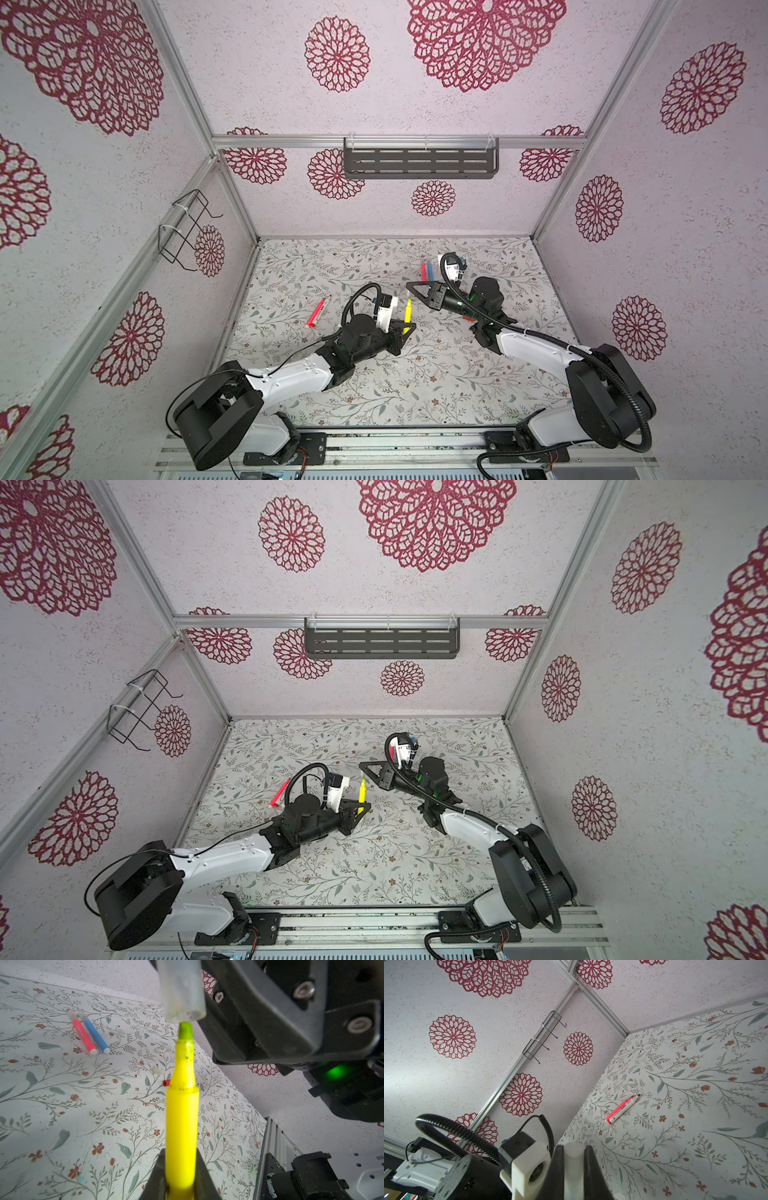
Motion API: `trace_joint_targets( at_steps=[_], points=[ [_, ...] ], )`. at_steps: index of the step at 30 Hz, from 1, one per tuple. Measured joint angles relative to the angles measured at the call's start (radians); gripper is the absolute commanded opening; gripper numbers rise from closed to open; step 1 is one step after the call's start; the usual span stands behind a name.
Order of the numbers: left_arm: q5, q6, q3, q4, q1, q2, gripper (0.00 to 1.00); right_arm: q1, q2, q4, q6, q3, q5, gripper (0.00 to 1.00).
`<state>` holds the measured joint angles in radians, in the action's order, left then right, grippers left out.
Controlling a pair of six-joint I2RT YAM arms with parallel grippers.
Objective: Insert the pens into the pen caps
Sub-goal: 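Carry the clear cap over the yellow highlighter tip held by the left gripper, then press the clear cap down onto the highlighter tip with the right gripper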
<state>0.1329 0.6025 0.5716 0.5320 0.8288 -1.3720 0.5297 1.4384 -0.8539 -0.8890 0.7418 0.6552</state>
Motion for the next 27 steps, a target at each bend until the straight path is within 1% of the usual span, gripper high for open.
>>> trace_joint_targets(
  at_steps=[20, 23, 27],
  points=[
    [-0.016, 0.000, 0.000, -0.021, 0.000, 0.022, 0.00, 0.018, 0.000, -0.006, 0.025, -0.033, -0.003, 0.08],
    [-0.014, 0.001, -0.001, -0.027, 0.000, 0.028, 0.00, 0.021, -0.001, -0.042, 0.025, -0.051, -0.005, 0.10],
    [-0.002, 0.001, -0.009, -0.029, 0.001, 0.051, 0.00, 0.026, -0.007, -0.118, 0.024, -0.087, -0.001, 0.16]
  ],
)
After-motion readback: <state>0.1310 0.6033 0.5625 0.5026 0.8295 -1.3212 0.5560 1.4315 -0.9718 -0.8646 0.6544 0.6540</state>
